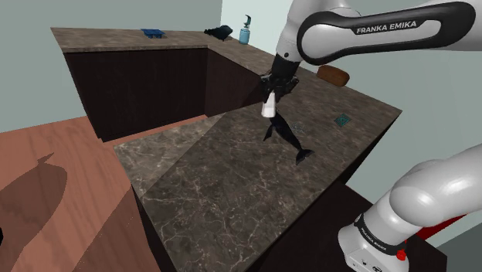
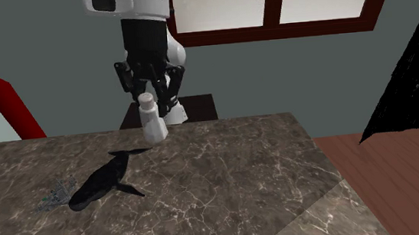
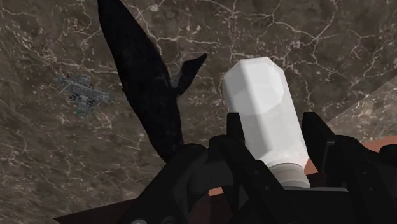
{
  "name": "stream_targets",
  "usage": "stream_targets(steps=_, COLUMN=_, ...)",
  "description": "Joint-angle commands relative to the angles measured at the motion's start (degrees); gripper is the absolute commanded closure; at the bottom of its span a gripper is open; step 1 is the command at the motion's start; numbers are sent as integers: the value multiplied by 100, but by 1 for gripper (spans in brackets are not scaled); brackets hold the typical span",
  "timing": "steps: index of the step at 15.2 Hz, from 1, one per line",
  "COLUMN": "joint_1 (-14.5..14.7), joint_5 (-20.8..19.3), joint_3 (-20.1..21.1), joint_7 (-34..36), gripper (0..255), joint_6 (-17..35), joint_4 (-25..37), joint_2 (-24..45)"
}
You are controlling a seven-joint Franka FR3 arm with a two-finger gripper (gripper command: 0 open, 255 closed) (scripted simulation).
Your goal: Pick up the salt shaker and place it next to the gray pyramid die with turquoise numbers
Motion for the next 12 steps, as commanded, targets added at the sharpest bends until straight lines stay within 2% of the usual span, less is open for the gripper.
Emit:
stream_targets(steps=1, joint_1=-76, joint_5=1, joint_3=-201, joint_7=-286, gripper=255, joint_6=74, joint_4=-131, joint_2=-80)
stream_targets(steps=12, joint_1=-620, joint_5=-123, joint_3=-1366, joint_7=-1896, gripper=255, joint_6=285, joint_4=-212, joint_2=-43)
